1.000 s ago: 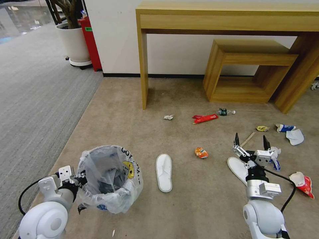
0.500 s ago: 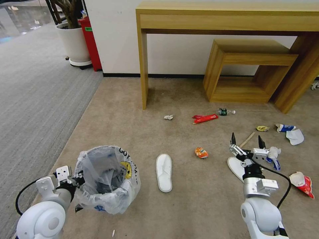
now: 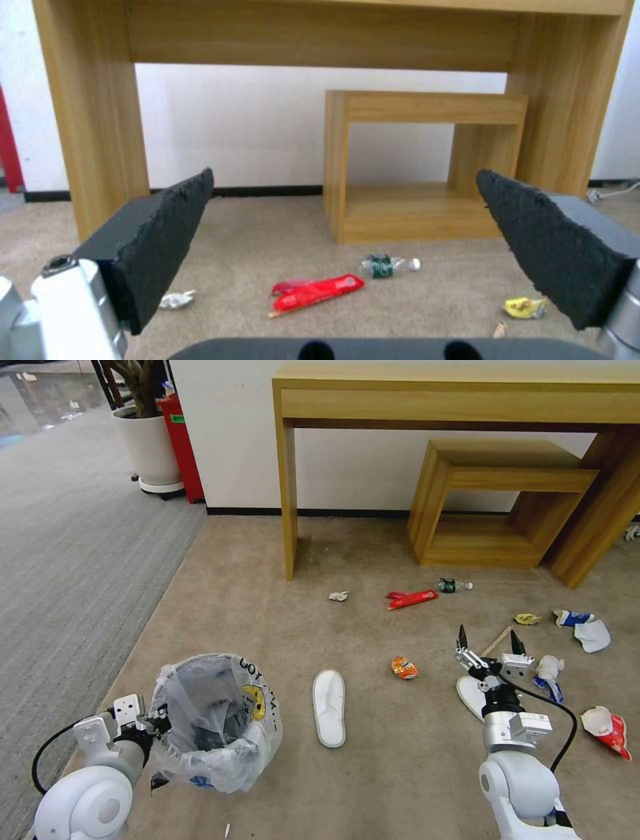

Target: Pick up the trash bin and place the garbage on the floor into it.

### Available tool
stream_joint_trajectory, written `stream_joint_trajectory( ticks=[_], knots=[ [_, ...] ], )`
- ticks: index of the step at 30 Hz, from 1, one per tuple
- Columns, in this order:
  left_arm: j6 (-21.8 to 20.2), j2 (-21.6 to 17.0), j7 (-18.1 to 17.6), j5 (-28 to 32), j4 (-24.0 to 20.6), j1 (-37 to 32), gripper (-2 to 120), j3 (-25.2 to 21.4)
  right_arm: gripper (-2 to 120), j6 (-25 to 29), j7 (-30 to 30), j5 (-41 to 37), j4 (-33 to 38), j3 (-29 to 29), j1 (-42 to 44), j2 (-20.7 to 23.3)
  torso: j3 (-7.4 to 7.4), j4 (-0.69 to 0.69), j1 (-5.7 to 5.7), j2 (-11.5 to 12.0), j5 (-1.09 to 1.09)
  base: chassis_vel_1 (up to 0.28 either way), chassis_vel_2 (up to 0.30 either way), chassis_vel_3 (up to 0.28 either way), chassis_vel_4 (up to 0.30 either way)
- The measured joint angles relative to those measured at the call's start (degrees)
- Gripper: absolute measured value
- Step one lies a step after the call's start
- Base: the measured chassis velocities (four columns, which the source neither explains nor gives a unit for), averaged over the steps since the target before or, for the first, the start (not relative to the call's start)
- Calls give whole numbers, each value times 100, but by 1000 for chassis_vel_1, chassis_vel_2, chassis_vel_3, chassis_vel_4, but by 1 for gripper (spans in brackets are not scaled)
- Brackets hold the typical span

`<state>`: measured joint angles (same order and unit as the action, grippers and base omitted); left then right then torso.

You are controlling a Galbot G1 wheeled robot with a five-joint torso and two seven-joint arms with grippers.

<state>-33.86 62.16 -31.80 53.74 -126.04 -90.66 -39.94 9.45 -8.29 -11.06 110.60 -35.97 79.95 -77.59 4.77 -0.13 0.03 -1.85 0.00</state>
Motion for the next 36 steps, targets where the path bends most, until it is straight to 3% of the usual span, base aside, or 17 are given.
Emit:
stream_joint_trajectory(
  ticks=[10, 17, 20, 21, 23, 24, 27, 28, 30, 36],
  knots=[
    [19, 39, 1, -48, 29, 5, 1, 39, 100, -259, -299, -96, -12, 259, -106, 72, 1, 0, 1, 0, 0, -66, 59, 61, -61],
    [20, 39, 2, -52, 36, 6, 1, 30, 100, -770, -483, -396, 88, 477, -188, 210, 0, 0, 0, 0, 0, 0, 0, 0, 0],
    [36, 54, 4, -76, 59, 5, 1, 37, 100, -1471, -849, -1124, 174, 800, -221, 410, 0, -1, 0, 0, 0, 0, 0, 0, 0],
    [36, 54, 4, -76, 59, 5, 1, 37, 100, -1471, -849, -1124, 174, 800, -221, 410, 0, -1, 0, 0, 0, 0, 0, 0, 0],
    [50, 79, 15, -109, 82, 9, 1, 68, 100, -2234, -1484, -1692, 261, 1152, -279, 634, 0, 0, 0, 0, -1, 0, 0, 0, 0],
    [50, 79, 15, -109, 82, 9, 1, 68, 100, -2234, -1484, -1692, 261, 1152, -279, 634, 0, 0, 0, 0, -1, 0, 0, 0, 0],
    [83, 117, 45, -175, 122, 37, 1, 122, 100, -3500, -2399, -2422, 241, 1823, -547, 1033, 0, -1, 0, 0, -1, 0, 0, 0, 0],
    [83, 117, 45, -175, 122, 37, 1, 122, 100, -3500, -2399, -2422, 241, 1823, -547, 1033, 0, -1, 0, 0, -1, 0, 0, 0, 0],
    [86, 135, 53, -191, 143, 41, 1, 132, 100, -4026, -2832, -2960, 55, 2212, -868, 1131, 1, 0, 0, 0, 0, 0, 0, 0, 0],
    [96, 164, 58, -222, 180, 34, 1, 132, 100, -4133, -3205, -3425, -293, 2892, -1363, 1387, 0, 1, 0, 0, 0, 0, 0, 0, 0]
  ],
)
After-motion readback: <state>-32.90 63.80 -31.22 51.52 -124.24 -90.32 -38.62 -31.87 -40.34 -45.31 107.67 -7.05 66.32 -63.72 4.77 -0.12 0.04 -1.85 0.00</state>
